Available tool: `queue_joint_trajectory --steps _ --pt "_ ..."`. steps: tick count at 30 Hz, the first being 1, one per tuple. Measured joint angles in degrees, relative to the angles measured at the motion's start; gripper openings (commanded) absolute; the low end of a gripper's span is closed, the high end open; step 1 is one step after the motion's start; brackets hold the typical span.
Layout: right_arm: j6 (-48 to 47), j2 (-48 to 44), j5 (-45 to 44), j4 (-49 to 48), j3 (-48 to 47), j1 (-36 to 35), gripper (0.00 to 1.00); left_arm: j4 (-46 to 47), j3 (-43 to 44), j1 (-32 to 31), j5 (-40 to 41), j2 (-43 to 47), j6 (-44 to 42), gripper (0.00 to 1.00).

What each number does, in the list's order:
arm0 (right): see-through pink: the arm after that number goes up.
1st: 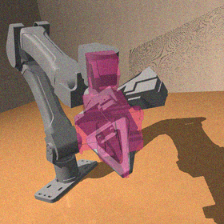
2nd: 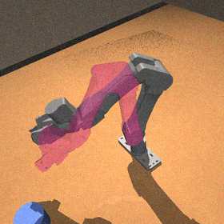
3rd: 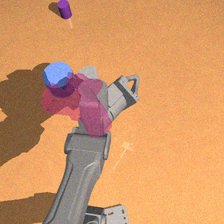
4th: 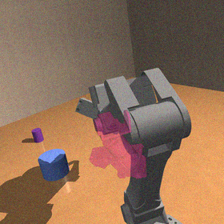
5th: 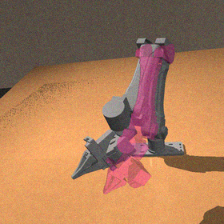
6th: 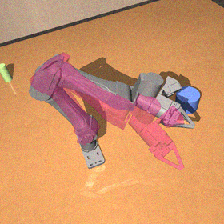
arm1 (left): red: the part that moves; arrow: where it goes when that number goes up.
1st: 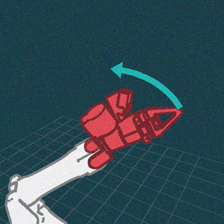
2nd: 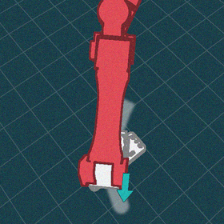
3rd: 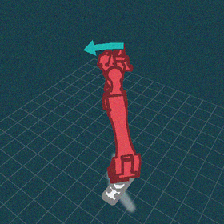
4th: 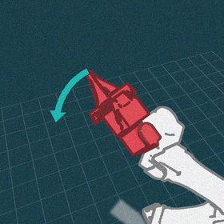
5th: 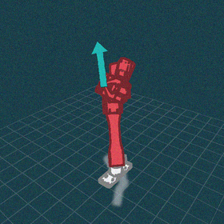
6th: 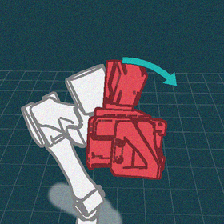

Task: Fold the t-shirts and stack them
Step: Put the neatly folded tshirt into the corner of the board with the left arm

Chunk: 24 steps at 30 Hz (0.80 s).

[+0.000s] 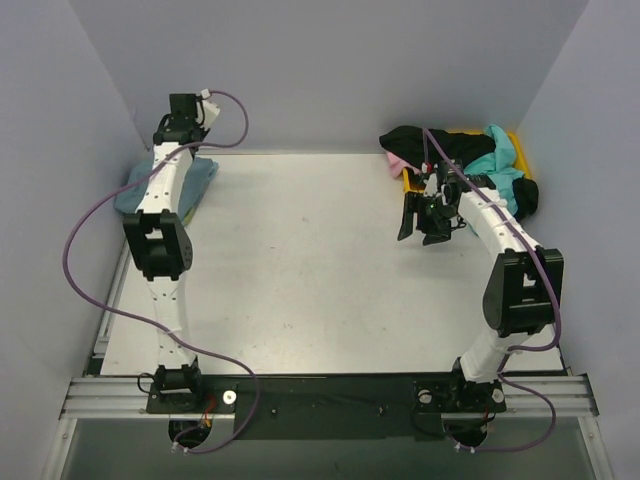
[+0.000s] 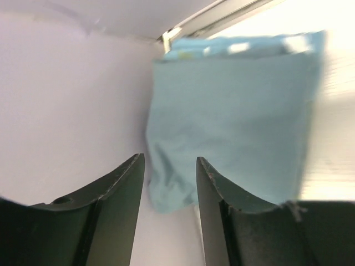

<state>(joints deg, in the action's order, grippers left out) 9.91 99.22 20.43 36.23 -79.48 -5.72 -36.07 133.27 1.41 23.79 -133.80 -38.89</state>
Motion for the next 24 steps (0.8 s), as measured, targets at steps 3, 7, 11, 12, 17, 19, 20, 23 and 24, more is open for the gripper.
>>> queue_joint_trajectory --steps 3,7,11,12,17,19,20,23,24 --pt "-0.1 -0.7 0.0 -0.1 0.6 0.0 0.64 -3.9 4.9 -2.8 -3.2 -3.0 1.8 0.59" --pt "-0.2 -1.6 0.0 -0.8 1.3 0.0 0.64 -8.4 14.0 -4.1 -5.2 -12.1 4.3 0.62" --pt "-0.2 -1.8 0.1 -1.4 2.4 0.0 0.64 -10.2 13.2 -3.9 -5.2 -17.1 5.3 0.59" --pt "-0.3 -1.8 0.1 -1.5 2.6 0.0 0.64 -10.3 12.7 -3.8 -5.2 -18.0 5.4 0.57" --pt "-0.6 -1.8 0.2 -1.6 3.2 0.0 0.64 -9.6 12.8 -4.0 -3.8 -20.3 5.3 0.29" --pt "-0.7 -1.8 0.2 -1.6 3.2 0.0 0.64 -8.7 12.9 -4.0 -3.4 -20.3 5.5 0.10" --pt "-0.7 -1.8 0.2 -1.6 3.2 0.0 0.64 -8.0 12.6 -4.1 -3.3 -20.3 5.4 0.01" --pt "-0.7 -1.8 0.2 -1.6 3.2 0.0 0.64 -5.9 10.8 -4.3 -3.1 -20.0 5.1 0.00" --pt "-0.7 -1.8 0.2 -1.6 3.2 0.0 0.64 -5.7 10.4 -4.4 -3.1 -19.8 5.1 0.00"
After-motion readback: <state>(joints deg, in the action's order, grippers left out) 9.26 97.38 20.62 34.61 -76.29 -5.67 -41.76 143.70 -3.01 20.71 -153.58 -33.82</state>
